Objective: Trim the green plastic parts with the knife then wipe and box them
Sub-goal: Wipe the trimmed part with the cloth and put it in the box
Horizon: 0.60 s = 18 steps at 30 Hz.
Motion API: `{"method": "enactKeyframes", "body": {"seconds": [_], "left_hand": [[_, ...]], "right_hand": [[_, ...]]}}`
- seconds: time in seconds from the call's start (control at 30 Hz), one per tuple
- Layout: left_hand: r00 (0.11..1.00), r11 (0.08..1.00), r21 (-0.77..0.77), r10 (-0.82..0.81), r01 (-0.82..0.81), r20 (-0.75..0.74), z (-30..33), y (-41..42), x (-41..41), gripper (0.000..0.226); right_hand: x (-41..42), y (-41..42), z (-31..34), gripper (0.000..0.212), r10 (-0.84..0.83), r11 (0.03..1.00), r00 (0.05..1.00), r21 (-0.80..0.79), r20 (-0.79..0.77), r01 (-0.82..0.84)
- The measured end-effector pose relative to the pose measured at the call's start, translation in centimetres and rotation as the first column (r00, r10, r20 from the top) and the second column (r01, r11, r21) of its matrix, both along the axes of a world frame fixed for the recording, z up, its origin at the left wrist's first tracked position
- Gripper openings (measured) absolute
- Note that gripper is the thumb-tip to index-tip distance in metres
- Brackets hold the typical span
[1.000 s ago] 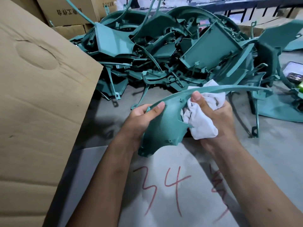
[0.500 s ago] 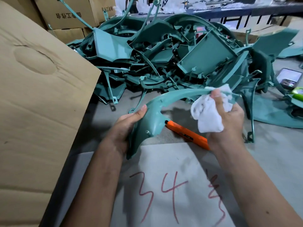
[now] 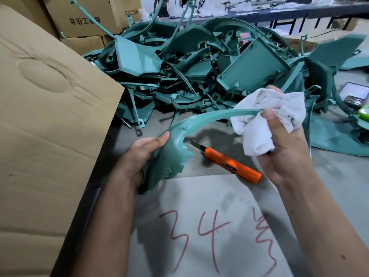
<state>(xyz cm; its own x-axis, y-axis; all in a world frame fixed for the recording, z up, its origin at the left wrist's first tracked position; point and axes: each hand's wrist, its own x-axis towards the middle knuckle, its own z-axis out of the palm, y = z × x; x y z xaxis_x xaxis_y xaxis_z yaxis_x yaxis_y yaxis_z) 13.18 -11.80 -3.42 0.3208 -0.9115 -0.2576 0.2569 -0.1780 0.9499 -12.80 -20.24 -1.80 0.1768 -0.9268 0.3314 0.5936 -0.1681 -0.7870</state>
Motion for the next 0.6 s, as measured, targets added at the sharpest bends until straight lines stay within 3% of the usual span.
{"method": "enactKeyframes", "body": {"seconds": [0.13,0.23,0.37,0.43,0.5,0.6], "left_hand": [[1.0,0.997,-0.077,0.003,-0.001,0.018,0.1,0.3,-0.1,0.063],[0.999,0.984,-0.173,0.036,-0.032,0.021,0.4,0.4,-0.4,0.052],[0.999,0.924,-0.382,0.041,-0.025,0.033,0.8,0.5,0.0,0.04],[0.997,0.886,-0.463,0.043,-0.011,0.058,0.8,0.3,-0.1,0.029],[0.996,0.851,-0.524,0.076,-0.043,0.041,0.8,0.1,-0.5,0.035],[0.968,0.777,-0.581,0.149,-0.242,-0.204,1.4,0.1,-1.5,0.075]], "right_hand": [[-0.3,0.1,-0.2,0.004,-0.2,0.977,0.974,-0.098,-0.104,0.19],[-0.3,0.2,-0.6,0.02,-0.416,0.906,0.879,-0.188,-0.233,0.379],[0.6,0.7,-0.2,0.031,-0.54,0.841,0.827,-0.152,-0.16,0.519],[1.2,0.9,-0.1,0.034,-0.519,0.854,0.853,-0.068,-0.055,0.515],[1.3,0.8,-0.1,0.04,-0.44,0.898,0.895,0.051,0.067,0.437],[1.1,0.5,0.0,0.036,-0.347,0.926,0.923,0.215,0.166,0.309]]}}
